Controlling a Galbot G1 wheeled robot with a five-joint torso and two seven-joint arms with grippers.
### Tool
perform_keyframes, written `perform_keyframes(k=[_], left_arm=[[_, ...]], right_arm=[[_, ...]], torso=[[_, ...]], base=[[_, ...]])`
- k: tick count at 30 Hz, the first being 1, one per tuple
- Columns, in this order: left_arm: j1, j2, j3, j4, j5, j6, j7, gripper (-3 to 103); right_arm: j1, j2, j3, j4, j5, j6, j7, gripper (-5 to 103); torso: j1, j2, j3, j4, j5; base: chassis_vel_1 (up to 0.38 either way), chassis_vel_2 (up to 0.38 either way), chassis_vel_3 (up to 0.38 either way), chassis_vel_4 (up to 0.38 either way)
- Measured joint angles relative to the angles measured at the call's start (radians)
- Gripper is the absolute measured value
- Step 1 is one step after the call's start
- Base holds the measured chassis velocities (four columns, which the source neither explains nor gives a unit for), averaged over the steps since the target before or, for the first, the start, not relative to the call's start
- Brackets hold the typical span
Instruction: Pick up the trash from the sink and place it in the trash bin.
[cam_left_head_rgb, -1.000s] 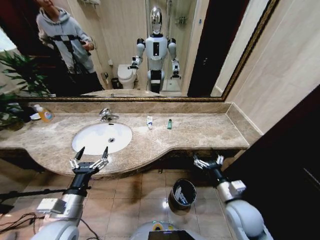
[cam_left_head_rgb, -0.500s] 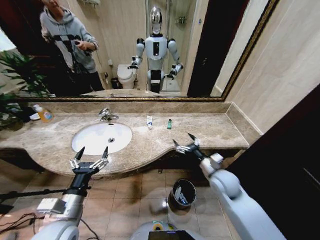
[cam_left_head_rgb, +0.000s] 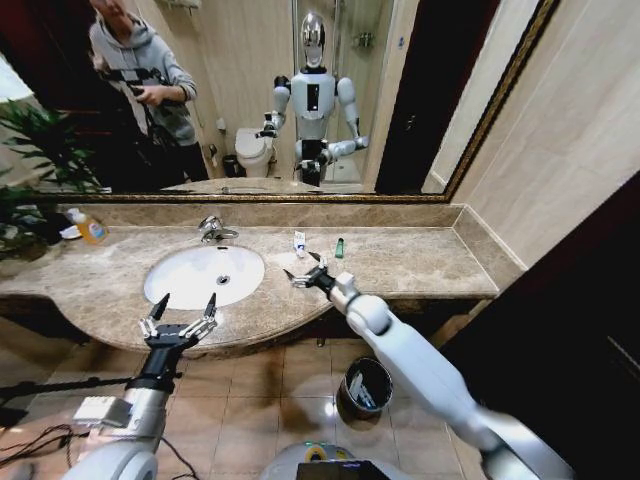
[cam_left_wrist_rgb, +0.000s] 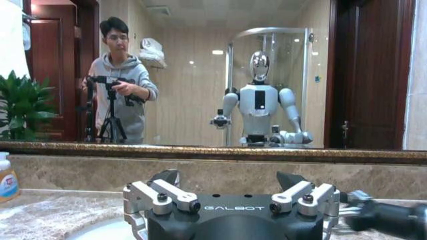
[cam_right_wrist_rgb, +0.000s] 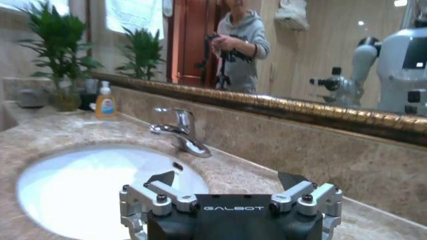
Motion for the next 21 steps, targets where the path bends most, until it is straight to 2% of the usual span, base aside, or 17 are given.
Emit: perform_keyframes(k=[7, 8, 12, 16, 21], left_arm=[[0.0, 0.0, 0.0, 0.0, 0.0, 0.0, 0.0, 100], [0.0, 0.0, 0.0, 0.0, 0.0, 0.0, 0.0, 100], [0.0, 0.0, 0.0, 0.0, 0.0, 0.0, 0.0, 100], [0.0, 0.0, 0.0, 0.0, 0.0, 0.0, 0.0, 100], [0.0, 0.0, 0.0, 0.0, 0.0, 0.0, 0.0, 100]], right_arm=[[0.104, 0.145, -0.008, -0.231, -0.041, 0.025, 0.047, 100], [0.104, 0.145, -0.008, -0.231, -0.041, 0.025, 0.047, 100], [0.139, 0.216, 0.025, -0.355, -0.087, 0.042, 0.062, 100], [0.154, 0.256, 0.068, -0.437, -0.118, 0.056, 0.06, 100], [0.156, 0.264, 0.084, -0.488, -0.139, 0.063, 0.05, 100]], torso=[[0.0, 0.0, 0.0, 0.0, -0.0003], [0.0, 0.0, 0.0, 0.0, -0.0003], [0.0, 0.0, 0.0, 0.0, -0.0002], [0.0, 0.0, 0.0, 0.0, 0.0], [0.0, 0.0, 0.0, -0.0001, 0.0002]], base=[[0.0, 0.0, 0.0, 0.0], [0.0, 0.0, 0.0, 0.0], [0.0, 0.0, 0.0, 0.0], [0.0, 0.0, 0.0, 0.0], [0.0, 0.0, 0.0, 0.0]])
